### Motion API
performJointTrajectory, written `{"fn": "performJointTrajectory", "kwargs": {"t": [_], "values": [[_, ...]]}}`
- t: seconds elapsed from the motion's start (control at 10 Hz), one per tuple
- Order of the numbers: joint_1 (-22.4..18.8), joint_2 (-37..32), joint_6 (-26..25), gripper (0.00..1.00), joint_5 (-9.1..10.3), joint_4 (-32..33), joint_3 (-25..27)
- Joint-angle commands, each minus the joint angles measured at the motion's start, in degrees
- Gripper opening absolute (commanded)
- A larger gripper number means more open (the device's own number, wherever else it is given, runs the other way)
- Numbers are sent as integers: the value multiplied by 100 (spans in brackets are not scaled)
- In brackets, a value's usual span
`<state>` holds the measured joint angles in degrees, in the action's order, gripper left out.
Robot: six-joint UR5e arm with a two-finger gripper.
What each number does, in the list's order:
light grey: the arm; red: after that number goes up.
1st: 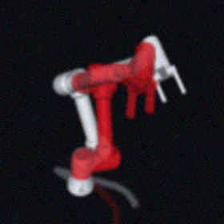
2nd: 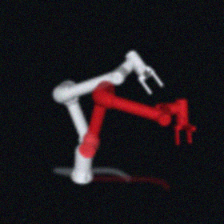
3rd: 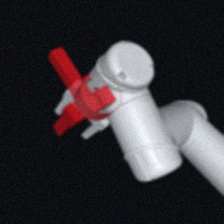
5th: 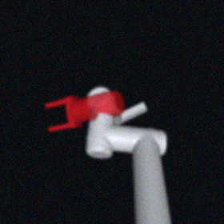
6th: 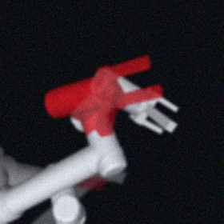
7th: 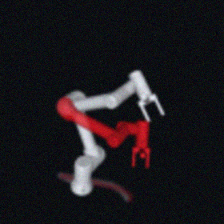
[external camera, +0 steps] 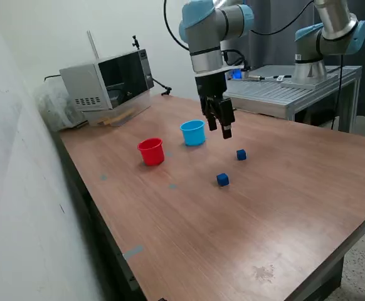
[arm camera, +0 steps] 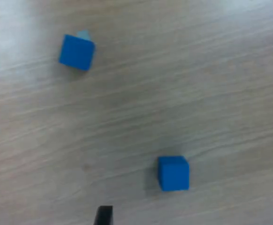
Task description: Place red objects in the red bin, and blue objects in the blue bin.
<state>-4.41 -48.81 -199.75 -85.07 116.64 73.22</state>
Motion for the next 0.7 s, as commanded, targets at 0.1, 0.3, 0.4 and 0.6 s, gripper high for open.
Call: {"fn": "performJointTrajectory", "kwargs": {"t": [0.1, 0.3, 0.4, 0.6], "values": [[-51, 748, -20, 100, 52, 499, -36], [-51, 969, 15, 100, 52, 658, -255], [-51, 978, 41, 100, 52, 685, -308], [-51, 1083, 103, 100, 43, 737, -387]]}}
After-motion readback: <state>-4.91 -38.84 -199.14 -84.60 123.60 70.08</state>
